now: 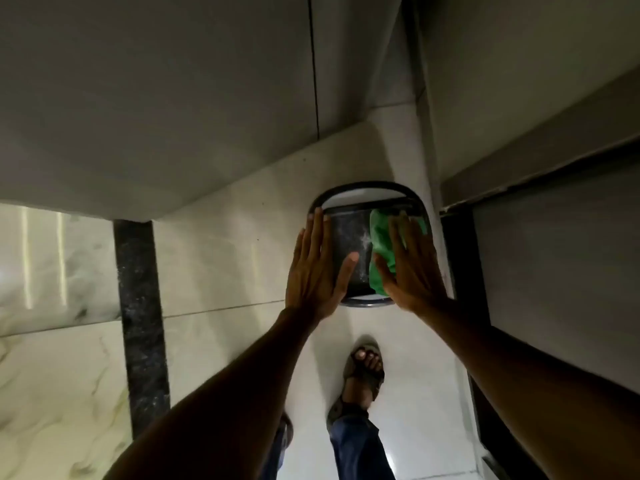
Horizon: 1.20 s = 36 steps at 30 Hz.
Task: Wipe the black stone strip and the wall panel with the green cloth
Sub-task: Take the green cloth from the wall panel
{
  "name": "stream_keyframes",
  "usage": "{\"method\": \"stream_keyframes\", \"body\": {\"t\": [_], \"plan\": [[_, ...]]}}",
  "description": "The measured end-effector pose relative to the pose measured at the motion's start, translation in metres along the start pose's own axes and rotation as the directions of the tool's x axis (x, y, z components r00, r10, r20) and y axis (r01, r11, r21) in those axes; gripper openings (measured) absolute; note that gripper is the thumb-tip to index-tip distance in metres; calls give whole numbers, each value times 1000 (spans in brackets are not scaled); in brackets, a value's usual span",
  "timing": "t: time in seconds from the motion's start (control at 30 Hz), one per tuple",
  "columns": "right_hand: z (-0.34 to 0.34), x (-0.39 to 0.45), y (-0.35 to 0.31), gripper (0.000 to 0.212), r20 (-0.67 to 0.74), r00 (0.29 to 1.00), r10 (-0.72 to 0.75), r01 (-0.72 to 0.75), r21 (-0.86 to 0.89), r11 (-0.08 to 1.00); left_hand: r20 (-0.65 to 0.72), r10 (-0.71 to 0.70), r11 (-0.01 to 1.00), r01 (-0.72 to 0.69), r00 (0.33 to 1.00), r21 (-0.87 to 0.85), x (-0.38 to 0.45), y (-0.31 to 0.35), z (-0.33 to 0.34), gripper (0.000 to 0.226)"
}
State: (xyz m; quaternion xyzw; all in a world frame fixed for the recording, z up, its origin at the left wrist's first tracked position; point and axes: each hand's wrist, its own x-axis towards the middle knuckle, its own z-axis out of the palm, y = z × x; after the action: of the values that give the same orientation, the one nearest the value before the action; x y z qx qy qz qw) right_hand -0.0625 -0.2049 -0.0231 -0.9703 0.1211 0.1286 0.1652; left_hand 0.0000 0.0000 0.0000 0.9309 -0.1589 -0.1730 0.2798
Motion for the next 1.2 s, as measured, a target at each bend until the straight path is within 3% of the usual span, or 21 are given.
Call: {"method": "stream_keyframes", "body": {"t": [0.03, 0.27, 0.57, 0.7, 0.8, 0.97, 1.13, 1.2], "plan": [[12, 9, 5, 83, -23, 999, -36, 35, -23, 999, -18, 50, 999, -50, 999, 16, 8, -5, 15, 88], [63, 38, 21, 90, -77, 997, -31, 27, -59, 998, 16, 52, 995, -53, 999, 87, 34, -28, 72, 96], [92, 39, 29, 73, -186, 981, -54, 28, -136, 990, -60, 35, 992, -27, 998, 125, 39, -49, 99, 104], [90, 40, 30, 67, -208, 978, -33, 31, -14, 999, -68, 43, 993, -35, 997, 113, 39, -50, 100, 104], [83, 40, 19, 64, -241, 961, 136, -82, 223, 971, -53, 37, 996, -33, 998, 89, 39, -48, 97, 103], [48, 45, -13, 62, -87, 857, 508, -342, 642, 686, -34, 31, 998, -29, 999, 55, 28, -42, 79, 99], [1, 44, -59, 64, 111, 678, 726, -521, 769, 369, -34, -88, 996, 88, 996, 3, 4, -51, 42, 97], [-13, 45, -83, 62, 151, 673, 724, -473, 841, 264, -59, -124, 992, 124, 990, -18, -10, -60, 23, 96]]}}
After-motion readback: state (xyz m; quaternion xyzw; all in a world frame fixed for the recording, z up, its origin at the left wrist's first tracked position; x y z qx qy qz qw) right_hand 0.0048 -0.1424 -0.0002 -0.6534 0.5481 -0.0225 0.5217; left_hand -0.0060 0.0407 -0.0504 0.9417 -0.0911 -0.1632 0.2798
